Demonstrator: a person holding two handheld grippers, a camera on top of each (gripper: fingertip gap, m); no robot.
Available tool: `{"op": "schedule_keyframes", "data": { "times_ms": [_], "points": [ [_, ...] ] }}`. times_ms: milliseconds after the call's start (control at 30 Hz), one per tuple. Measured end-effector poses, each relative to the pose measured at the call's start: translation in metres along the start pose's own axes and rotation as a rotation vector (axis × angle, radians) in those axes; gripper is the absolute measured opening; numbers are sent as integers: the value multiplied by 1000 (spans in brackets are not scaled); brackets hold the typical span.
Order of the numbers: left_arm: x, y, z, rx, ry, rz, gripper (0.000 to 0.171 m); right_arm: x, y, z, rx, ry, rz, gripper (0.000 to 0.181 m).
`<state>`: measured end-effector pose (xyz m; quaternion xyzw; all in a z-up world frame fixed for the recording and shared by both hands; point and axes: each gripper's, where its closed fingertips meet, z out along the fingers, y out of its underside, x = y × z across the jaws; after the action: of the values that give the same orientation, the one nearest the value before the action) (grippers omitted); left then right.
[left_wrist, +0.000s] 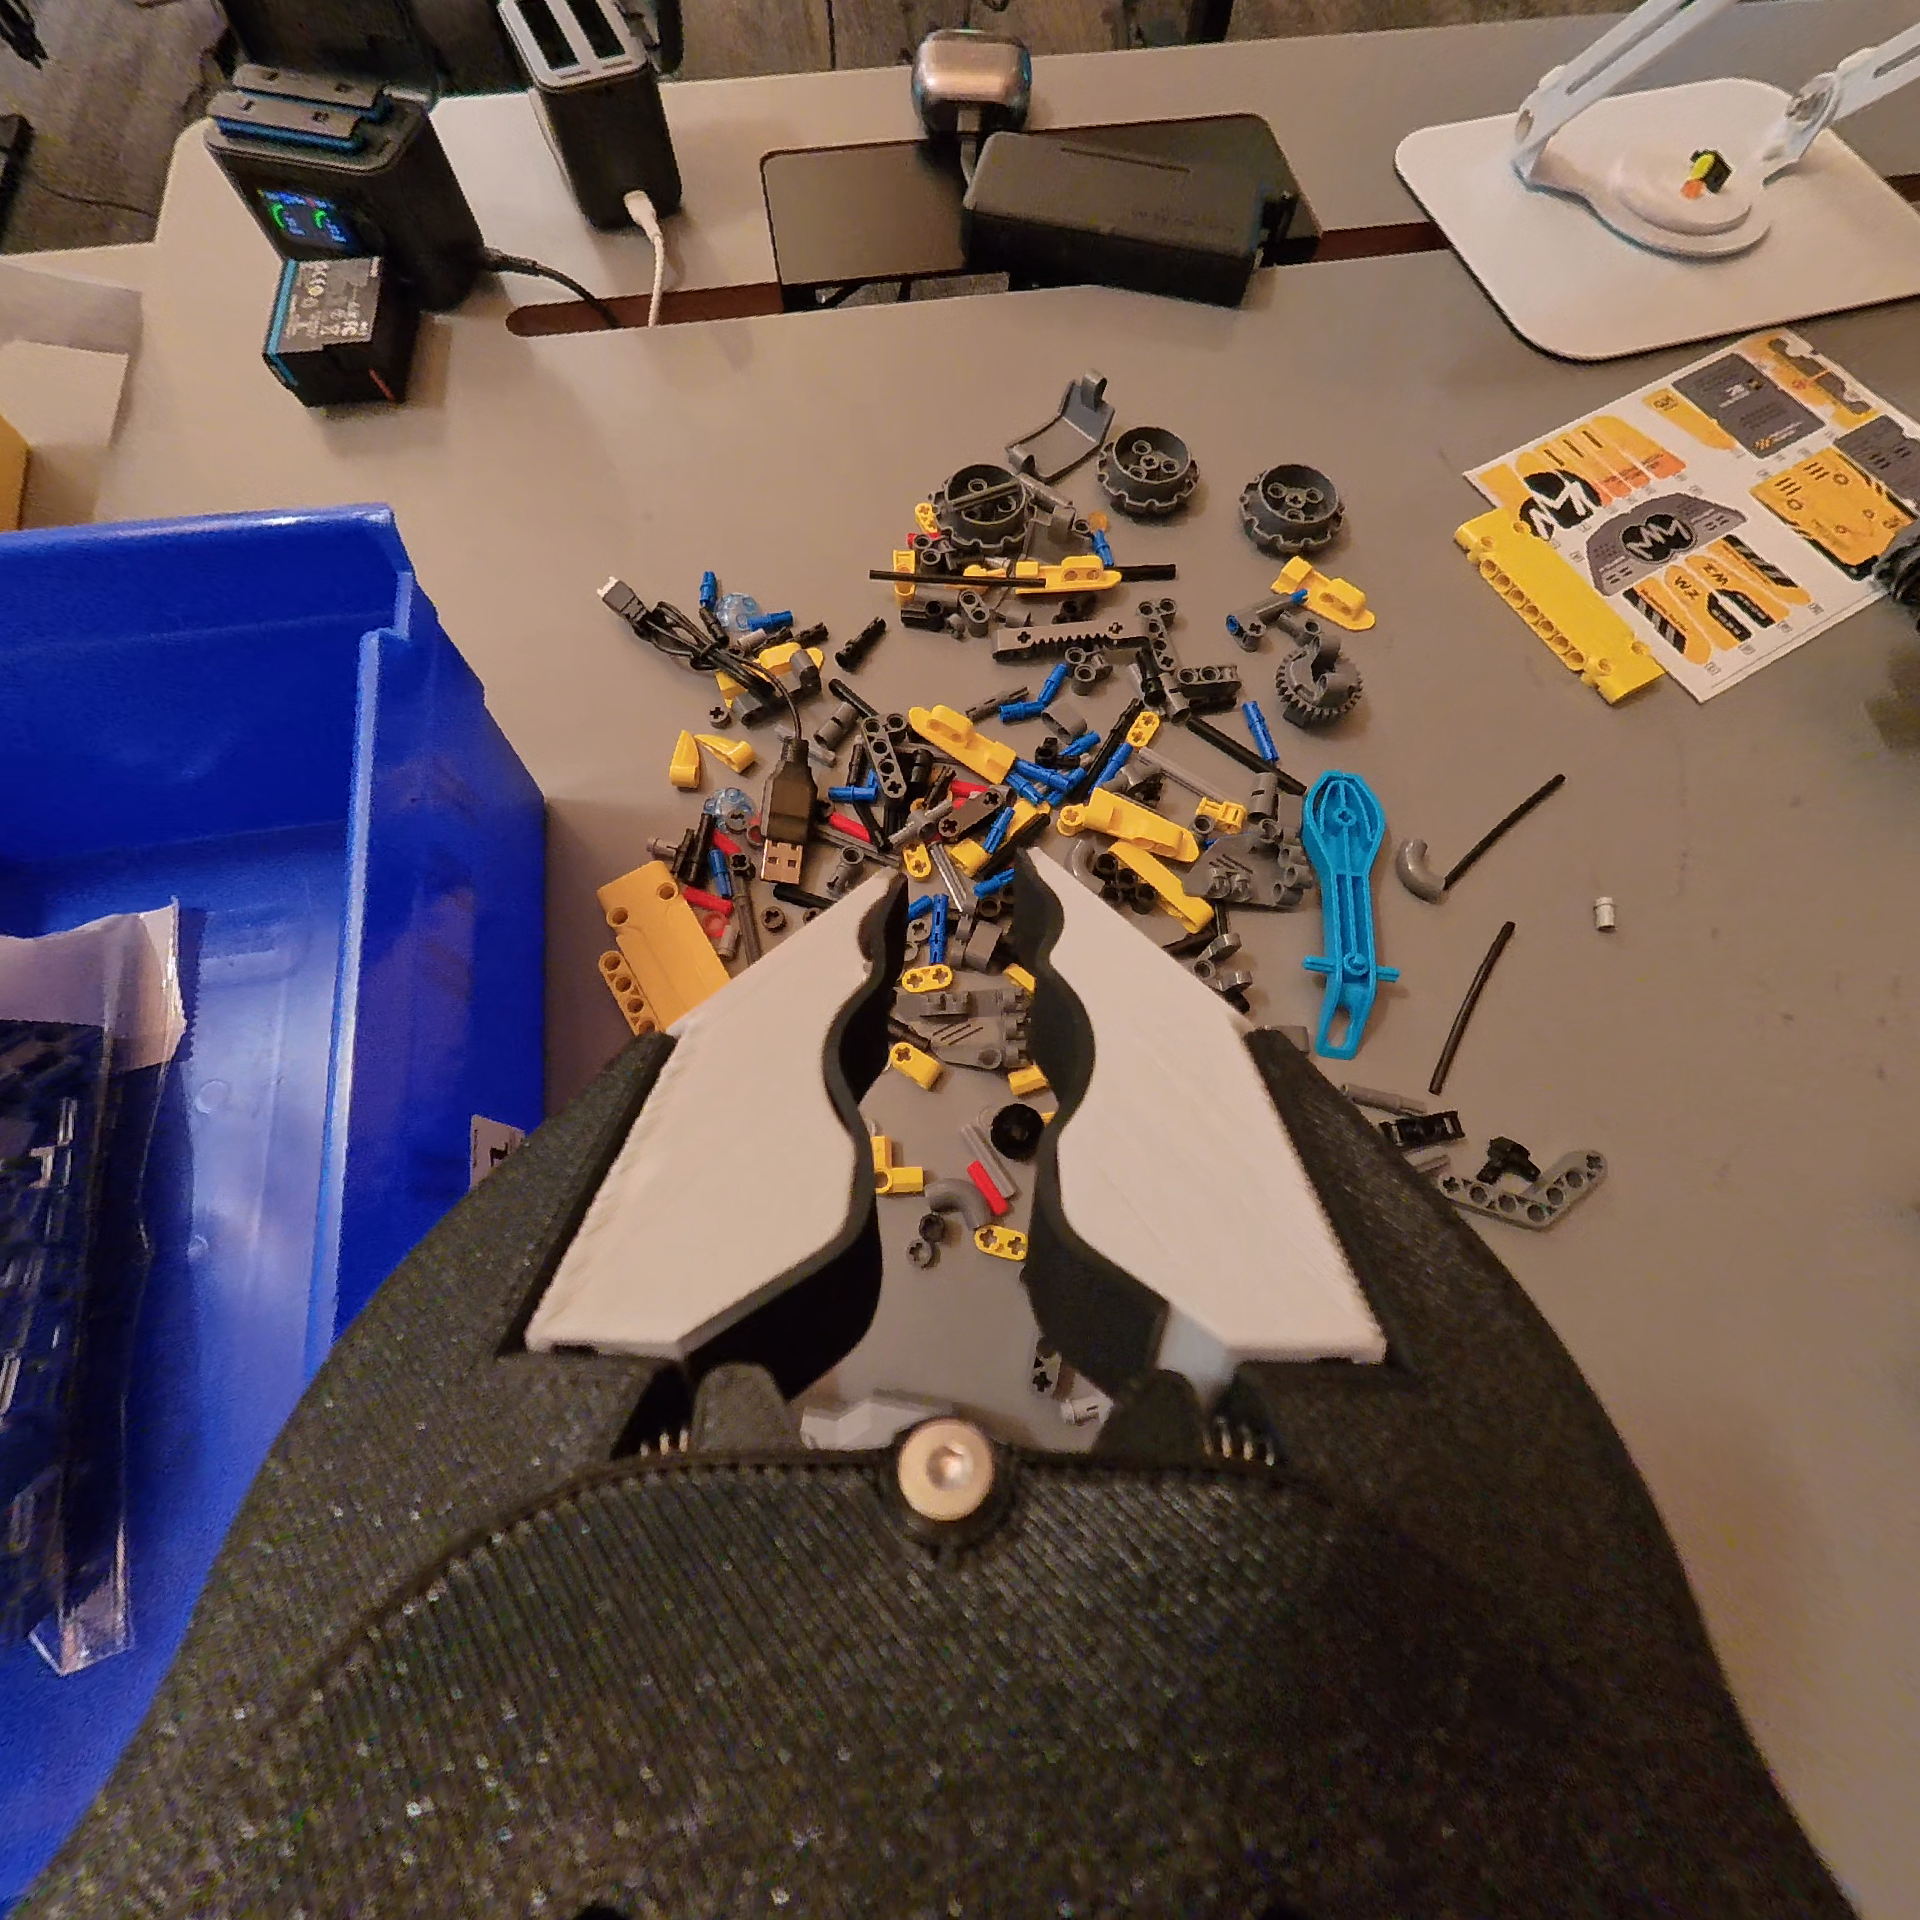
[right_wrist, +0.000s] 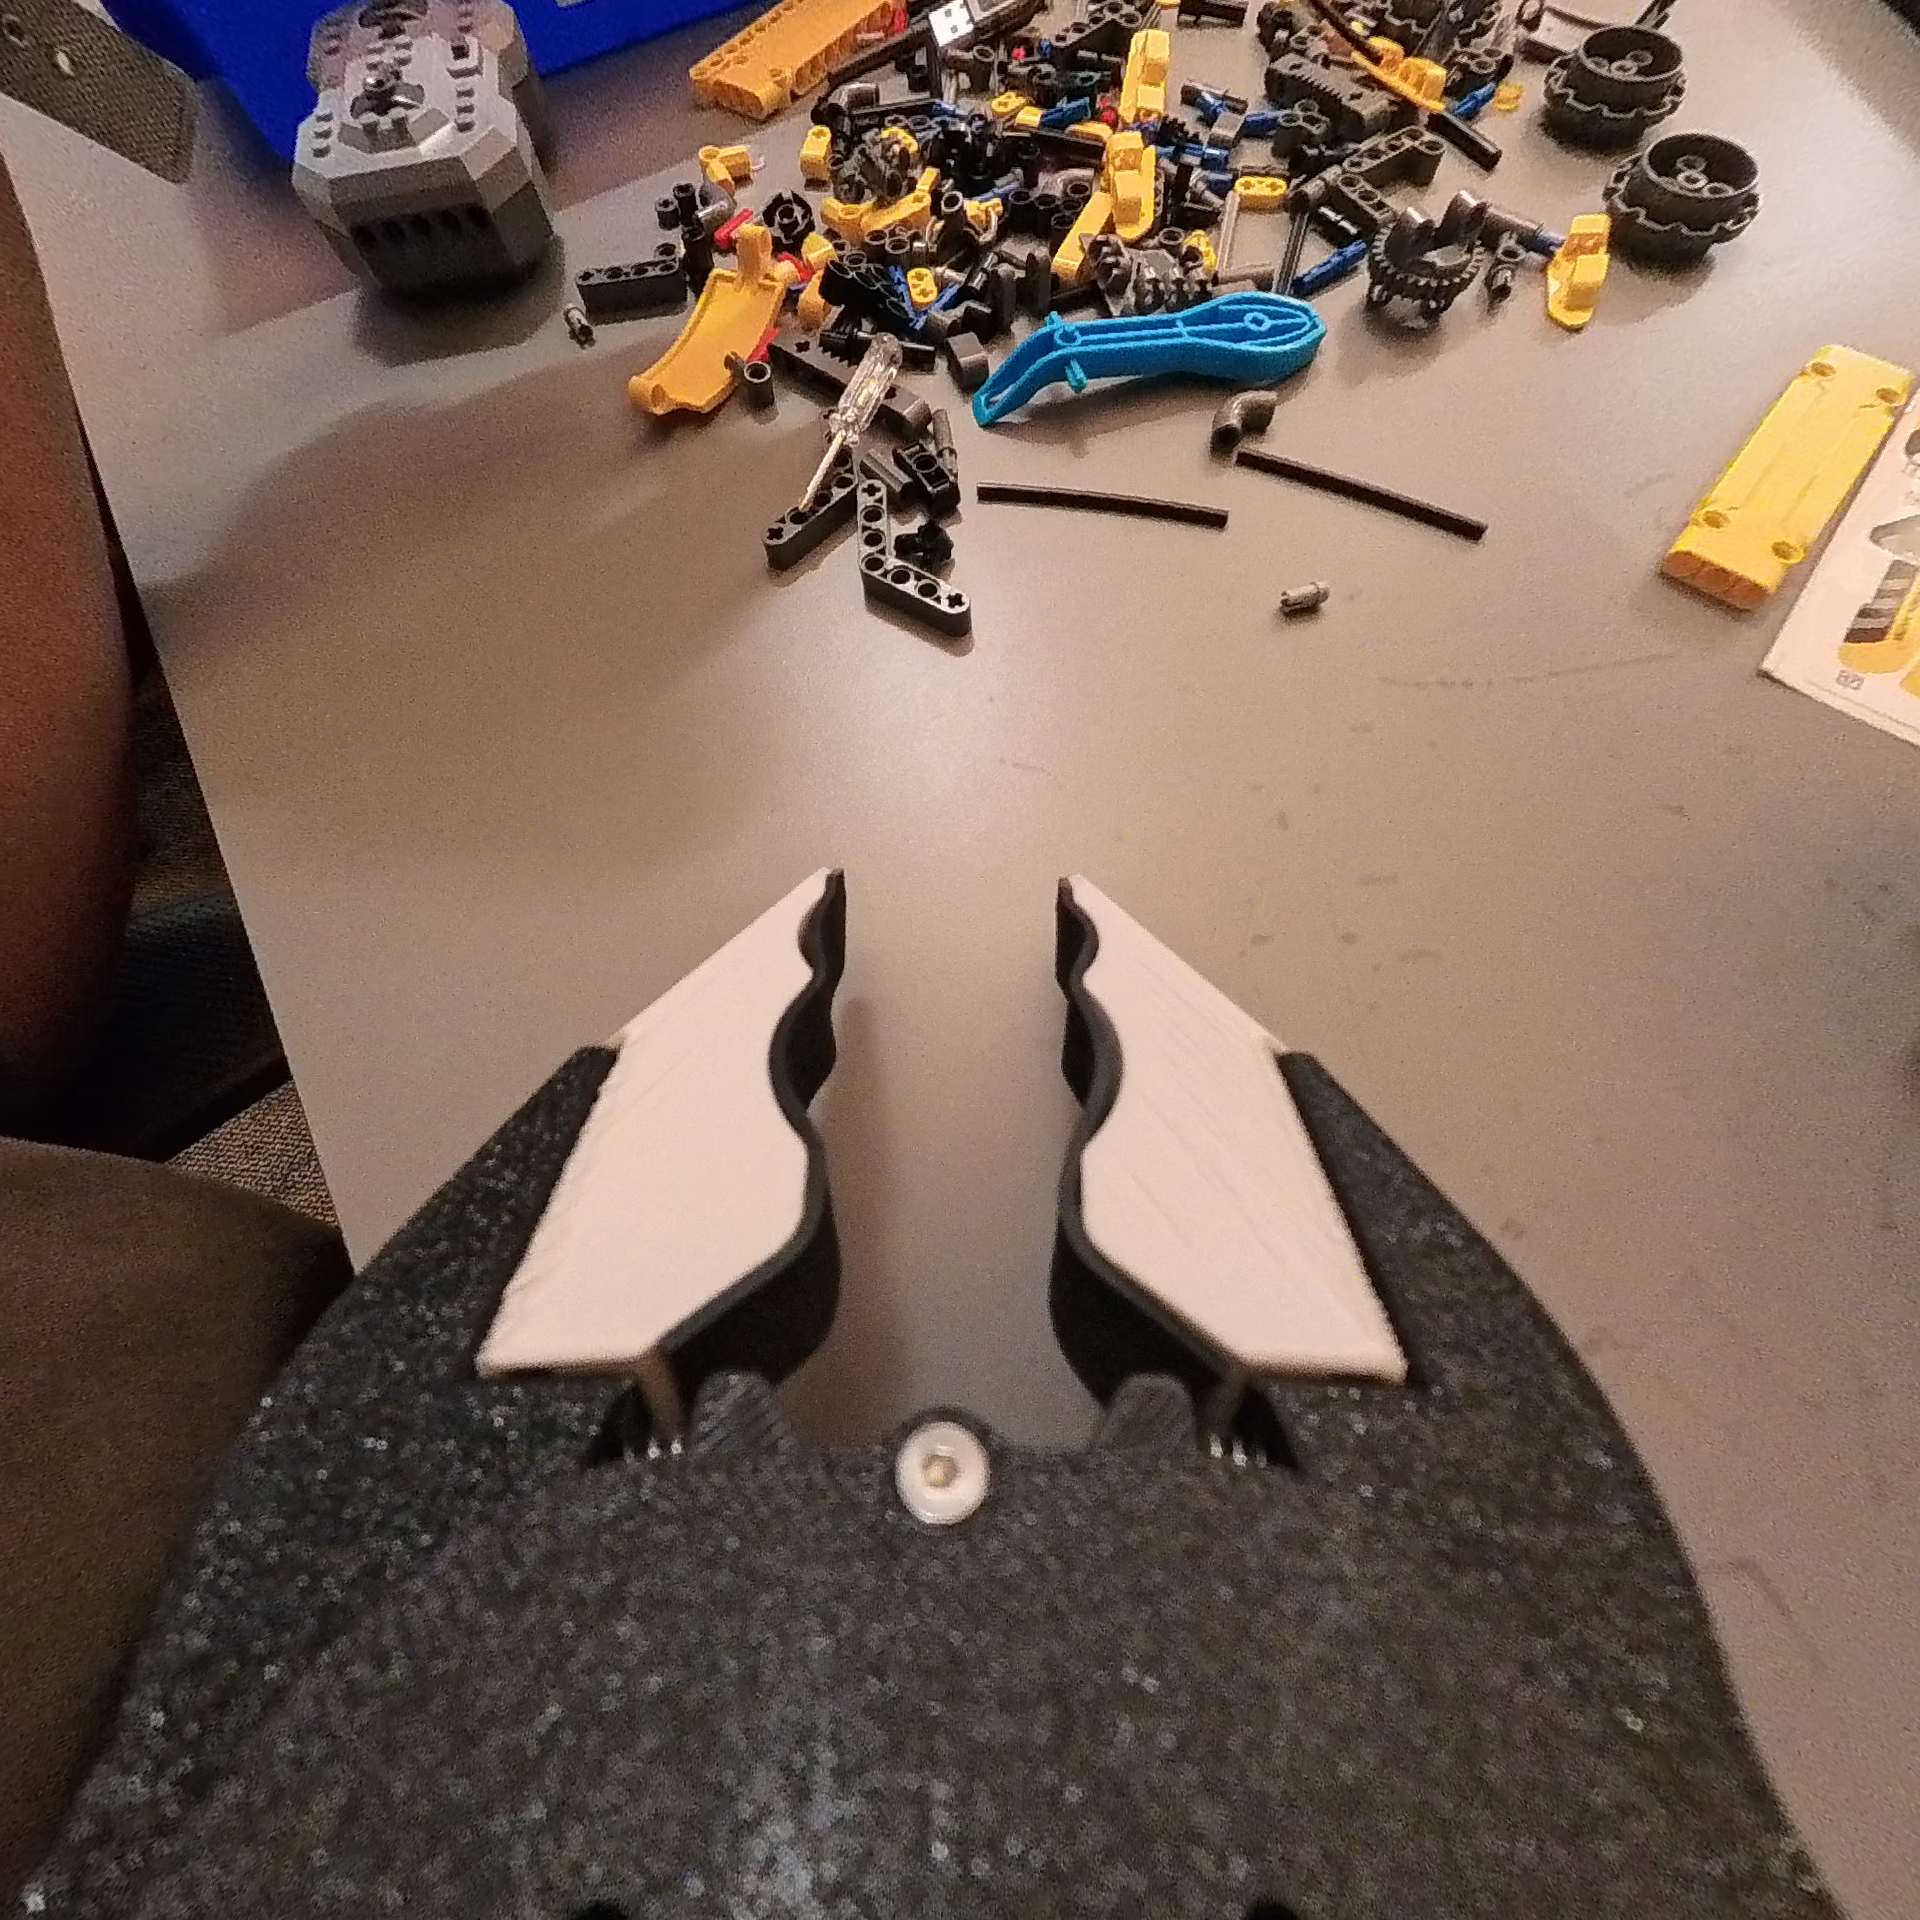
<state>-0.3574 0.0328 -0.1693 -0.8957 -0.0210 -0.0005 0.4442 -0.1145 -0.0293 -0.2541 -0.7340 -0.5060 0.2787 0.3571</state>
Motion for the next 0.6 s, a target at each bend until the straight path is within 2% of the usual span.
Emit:
{"op": "schedule_keyframes", "data": {
  "times_ms": [233,400,600],
  "points": [
    [2,0,2,-1,8,8,21,1,-6,-4,30,3,-30,38],
    [5,-2,4,11,27,5,24,20,-37,-8,89,46,-104,34],
    [0,-1,6,7,4,14,29,23,-86,5,184,-95,-36,27]
  ]
}}
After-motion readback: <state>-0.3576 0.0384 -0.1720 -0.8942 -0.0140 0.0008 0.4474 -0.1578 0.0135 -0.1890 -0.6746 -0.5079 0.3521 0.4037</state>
